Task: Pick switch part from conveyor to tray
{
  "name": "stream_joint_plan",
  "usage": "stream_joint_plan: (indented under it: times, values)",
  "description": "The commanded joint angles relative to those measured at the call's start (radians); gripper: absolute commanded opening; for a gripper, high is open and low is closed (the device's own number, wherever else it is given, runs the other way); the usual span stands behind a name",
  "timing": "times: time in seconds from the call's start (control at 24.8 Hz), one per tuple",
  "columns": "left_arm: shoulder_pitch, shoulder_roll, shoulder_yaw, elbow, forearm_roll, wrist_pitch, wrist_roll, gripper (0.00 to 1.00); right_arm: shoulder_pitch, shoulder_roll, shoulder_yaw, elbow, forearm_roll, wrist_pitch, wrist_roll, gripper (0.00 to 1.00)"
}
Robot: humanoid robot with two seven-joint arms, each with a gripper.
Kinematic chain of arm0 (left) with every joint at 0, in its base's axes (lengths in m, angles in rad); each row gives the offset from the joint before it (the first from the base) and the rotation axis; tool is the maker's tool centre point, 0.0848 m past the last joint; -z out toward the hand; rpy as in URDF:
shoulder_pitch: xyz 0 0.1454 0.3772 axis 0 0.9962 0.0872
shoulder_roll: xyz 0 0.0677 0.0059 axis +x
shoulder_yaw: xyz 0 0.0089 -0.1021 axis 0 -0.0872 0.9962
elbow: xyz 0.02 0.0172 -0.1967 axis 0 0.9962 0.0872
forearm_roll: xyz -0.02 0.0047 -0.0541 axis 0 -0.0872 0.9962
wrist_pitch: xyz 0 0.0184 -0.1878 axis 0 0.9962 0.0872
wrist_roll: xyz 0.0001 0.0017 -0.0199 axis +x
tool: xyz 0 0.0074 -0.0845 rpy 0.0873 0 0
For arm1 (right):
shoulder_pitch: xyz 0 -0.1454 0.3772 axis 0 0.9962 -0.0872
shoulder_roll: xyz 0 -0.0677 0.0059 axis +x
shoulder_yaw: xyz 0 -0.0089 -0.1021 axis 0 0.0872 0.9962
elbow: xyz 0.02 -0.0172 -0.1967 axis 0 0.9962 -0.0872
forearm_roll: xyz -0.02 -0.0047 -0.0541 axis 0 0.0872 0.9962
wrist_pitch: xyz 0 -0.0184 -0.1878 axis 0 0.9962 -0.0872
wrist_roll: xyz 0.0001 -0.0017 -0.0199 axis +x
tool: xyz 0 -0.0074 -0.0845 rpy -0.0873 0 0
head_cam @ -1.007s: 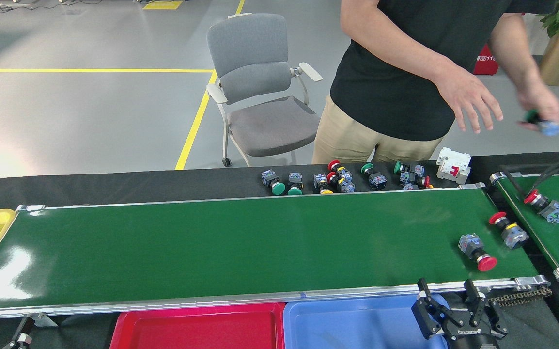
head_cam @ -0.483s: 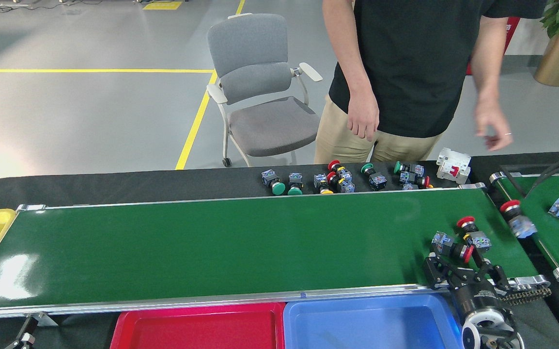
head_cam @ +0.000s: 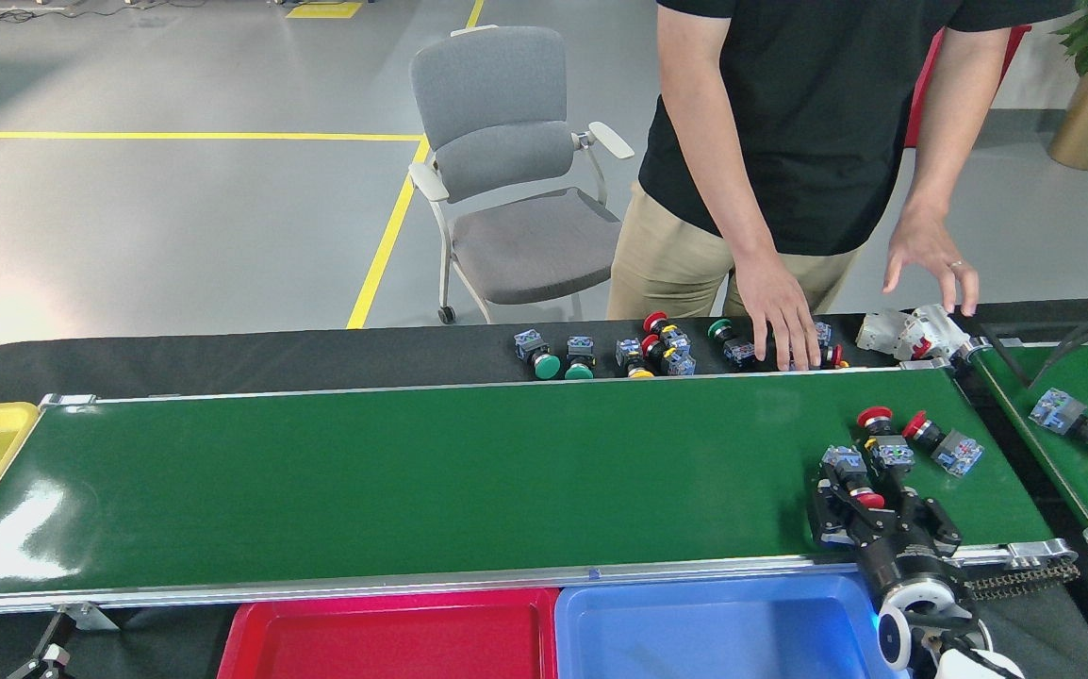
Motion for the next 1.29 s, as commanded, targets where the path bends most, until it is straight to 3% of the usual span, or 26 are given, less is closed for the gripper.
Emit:
stream_joint_plan:
  times: [0.0, 0.16, 0.36, 0.48, 0.72, 0.77, 0.81, 0.89, 1.13, 1.25]
  values:
    - [-0.006, 0.016, 0.004, -0.010, 0.001, -0.001, 0.004, 1.00, -0.023, -0.009, 0.005, -0.009, -0.005, -0.016, 0.012, 0.14]
    - [-0.007, 0.016, 0.005, -0.010, 0.004, -0.003, 0.003, 1.00, -0.026, -0.003, 0.005, -0.041, -0.010, -0.039, 0.012, 0.12]
    - [-0.007, 0.017, 0.013, -0.011, 0.007, -0.003, 0.003, 1.00, 0.053, 0.020, 0.038, -0.269, -0.031, -0.179, 0.027, 0.14]
    - [-0.006, 0.019, 0.013, -0.013, 0.007, -0.003, 0.003, 1.00, 0.066, 0.069, 0.154, -0.328, -0.030, -0.252, 0.029, 0.16]
    - [-0.006, 0.019, 0.013, -0.011, 0.009, -0.004, 0.004, 1.00, 0.072, 0.080, 0.459, -0.334, -0.027, -0.271, 0.029, 0.22]
    - [-0.006, 0.019, 0.013, -0.011, 0.009, -0.004, 0.004, 1.00, 0.086, 0.080, 0.496, -0.334, -0.027, -0.268, 0.029, 0.28]
    - [-0.007, 0.019, 0.013, -0.011, 0.010, -0.004, 0.004, 1.00, 0.099, 0.083, 0.515, -0.334, -0.025, -0.263, 0.034, 0.44]
    - [-0.007, 0.019, 0.013, -0.010, 0.010, -0.006, 0.004, 1.00, 0.127, 0.099, 0.518, -0.334, -0.027, -0.266, 0.054, 1.00]
    - [-0.004, 0.019, 0.010, -0.008, 0.010, -0.006, 0.004, 1.00, 0.104, 0.123, 0.502, -0.332, -0.030, -0.263, 0.098, 1.00]
    - [-0.003, 0.017, 0.010, -0.007, 0.004, -0.003, 0.004, 1.00, 0.064, 0.135, 0.392, -0.334, -0.031, -0.231, 0.095, 1.00]
